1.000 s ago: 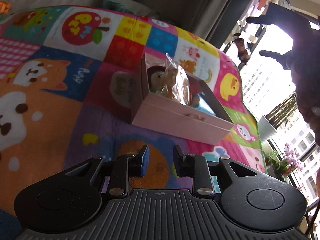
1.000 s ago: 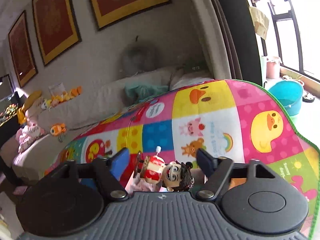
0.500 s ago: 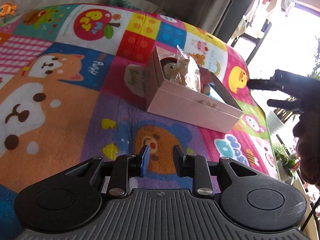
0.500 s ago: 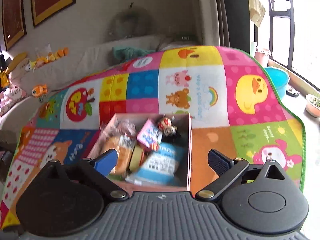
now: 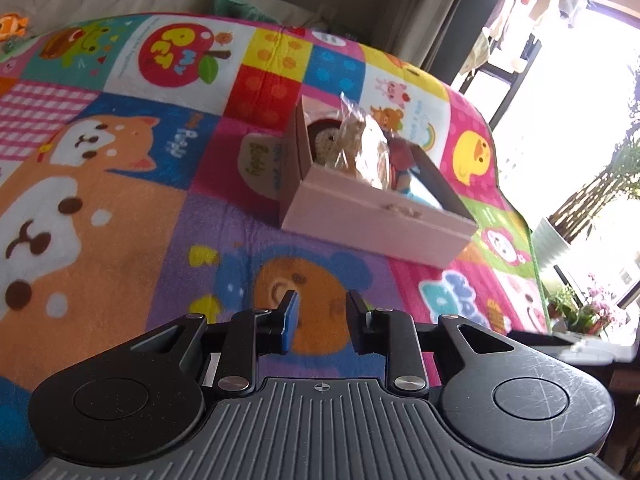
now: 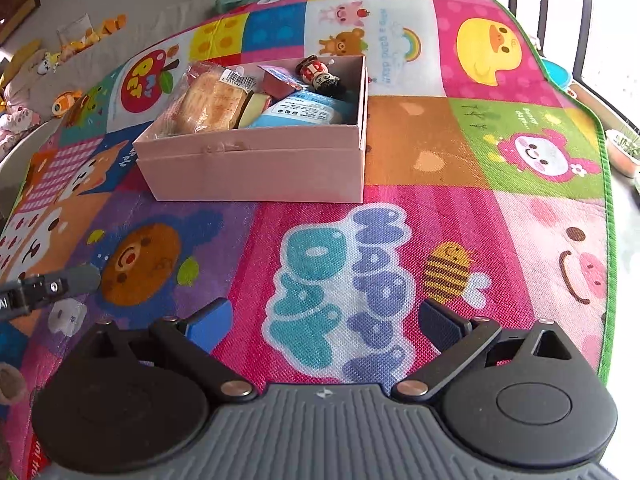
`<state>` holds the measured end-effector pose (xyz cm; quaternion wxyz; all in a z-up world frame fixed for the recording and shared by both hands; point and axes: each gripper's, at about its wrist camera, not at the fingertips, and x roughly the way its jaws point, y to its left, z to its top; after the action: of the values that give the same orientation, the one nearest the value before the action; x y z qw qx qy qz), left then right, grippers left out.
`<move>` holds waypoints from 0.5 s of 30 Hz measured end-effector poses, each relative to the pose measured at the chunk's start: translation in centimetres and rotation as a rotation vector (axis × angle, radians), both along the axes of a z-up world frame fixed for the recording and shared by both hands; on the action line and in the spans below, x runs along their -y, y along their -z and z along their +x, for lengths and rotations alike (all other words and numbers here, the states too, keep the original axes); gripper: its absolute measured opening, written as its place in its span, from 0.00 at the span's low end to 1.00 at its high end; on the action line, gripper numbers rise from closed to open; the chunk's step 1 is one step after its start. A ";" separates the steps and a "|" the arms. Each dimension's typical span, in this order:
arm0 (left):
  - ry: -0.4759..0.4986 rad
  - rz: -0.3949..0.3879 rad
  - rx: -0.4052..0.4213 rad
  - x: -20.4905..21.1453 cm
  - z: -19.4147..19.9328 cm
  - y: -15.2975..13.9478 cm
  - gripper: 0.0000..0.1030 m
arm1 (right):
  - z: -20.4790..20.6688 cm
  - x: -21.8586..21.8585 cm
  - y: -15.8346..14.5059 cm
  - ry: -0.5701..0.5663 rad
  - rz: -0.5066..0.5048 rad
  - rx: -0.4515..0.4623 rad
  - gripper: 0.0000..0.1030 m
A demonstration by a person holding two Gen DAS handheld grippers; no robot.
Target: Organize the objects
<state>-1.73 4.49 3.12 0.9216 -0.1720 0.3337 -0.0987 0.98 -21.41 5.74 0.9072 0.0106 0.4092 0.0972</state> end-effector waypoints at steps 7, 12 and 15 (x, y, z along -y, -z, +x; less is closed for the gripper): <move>-0.069 -0.043 0.004 -1.5 9.1 -3.0 0.28 | -0.5 -1.1 -0.6 -0.023 -0.058 0.132 1.00; -0.042 -0.076 -0.068 -2.3 12.3 -2.9 0.27 | 0.7 -2.0 -3.0 -0.095 -0.191 0.303 1.00; -0.022 -0.067 -0.117 -1.8 14.1 -2.5 0.27 | 2.2 -2.1 -3.1 -0.124 -0.220 0.319 1.00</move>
<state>12.32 6.33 5.63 0.8951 -0.2120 0.3818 -0.0897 3.16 -19.29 8.84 0.9485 -0.1293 0.2683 0.1081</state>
